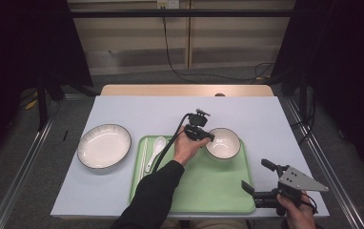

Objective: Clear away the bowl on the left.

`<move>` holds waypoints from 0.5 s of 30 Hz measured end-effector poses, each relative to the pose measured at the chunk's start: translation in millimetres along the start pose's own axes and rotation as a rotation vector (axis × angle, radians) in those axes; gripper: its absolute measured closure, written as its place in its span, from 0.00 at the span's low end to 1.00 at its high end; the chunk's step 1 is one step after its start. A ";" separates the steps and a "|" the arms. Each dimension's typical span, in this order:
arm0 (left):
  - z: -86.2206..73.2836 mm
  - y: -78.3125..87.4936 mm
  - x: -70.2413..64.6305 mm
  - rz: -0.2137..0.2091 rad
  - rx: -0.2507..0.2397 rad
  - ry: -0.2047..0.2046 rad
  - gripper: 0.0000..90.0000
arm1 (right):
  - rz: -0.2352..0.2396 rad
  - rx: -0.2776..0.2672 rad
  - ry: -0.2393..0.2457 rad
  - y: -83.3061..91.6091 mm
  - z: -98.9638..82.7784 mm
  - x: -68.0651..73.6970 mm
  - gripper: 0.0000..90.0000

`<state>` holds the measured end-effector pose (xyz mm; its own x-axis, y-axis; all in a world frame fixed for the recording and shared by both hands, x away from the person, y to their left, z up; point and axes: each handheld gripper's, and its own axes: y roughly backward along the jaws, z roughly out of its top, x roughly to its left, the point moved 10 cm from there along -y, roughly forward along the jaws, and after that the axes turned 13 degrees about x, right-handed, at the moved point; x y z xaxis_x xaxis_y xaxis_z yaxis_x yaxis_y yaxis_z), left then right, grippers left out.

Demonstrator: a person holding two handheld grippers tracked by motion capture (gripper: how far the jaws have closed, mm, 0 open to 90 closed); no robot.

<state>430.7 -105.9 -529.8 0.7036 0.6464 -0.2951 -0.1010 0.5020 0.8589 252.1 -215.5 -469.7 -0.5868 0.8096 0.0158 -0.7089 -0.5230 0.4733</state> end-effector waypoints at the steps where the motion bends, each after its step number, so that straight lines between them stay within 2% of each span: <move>1: 0.6 -0.1 -0.2 -0.008 0.000 0.002 0.91 | -0.001 0.004 -0.004 0.1 -0.4 0.2 0.01; 4: 1.2 -0.4 -1.2 -0.018 -0.007 -0.009 0.91 | -0.004 0.003 0.000 0.0 -0.2 -0.1 0.01; 5: 1.9 -0.9 -1.9 -0.023 -0.016 0.003 0.91 | -0.002 0.000 0.000 -0.1 0.1 0.2 0.01; 8: 1.2 -1.0 -1.1 -0.010 -0.006 -0.035 0.91 | -0.004 0.003 -0.006 -0.1 -0.1 -0.3 0.01; 9: 2.0 -1.6 -2.0 -0.021 -0.012 -0.024 0.90 | -0.003 0.002 -0.005 0.0 -0.1 -0.2 0.01; 11: 1.5 -1.7 -2.0 -0.011 -0.011 -0.041 0.90 | 0.000 -0.001 -0.001 0.0 0.2 0.1 0.01; 12: 2.4 -2.1 -3.0 -0.016 -0.021 -0.025 0.90 | 0.000 -0.001 -0.001 0.1 0.2 0.1 0.01; 13: 2.2 -2.1 -3.6 -0.015 -0.021 -0.029 0.89 | 0.001 -0.001 0.000 0.1 0.2 0.1 0.01; 14: 0.4 -1.5 -2.6 -0.008 -0.006 -0.053 0.89 | 0.000 -0.001 0.000 0.1 0.1 0.0 0.01; 15: 0.7 -2.0 -2.6 -0.008 -0.014 -0.046 0.88 | 0.001 -0.001 0.000 0.1 0.1 0.1 0.01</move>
<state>429.6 -109.0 -530.4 0.7362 0.6154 -0.2817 -0.1050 0.5150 0.8508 252.0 -215.4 -469.6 -0.5873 0.8092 0.0163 -0.7087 -0.5239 0.4726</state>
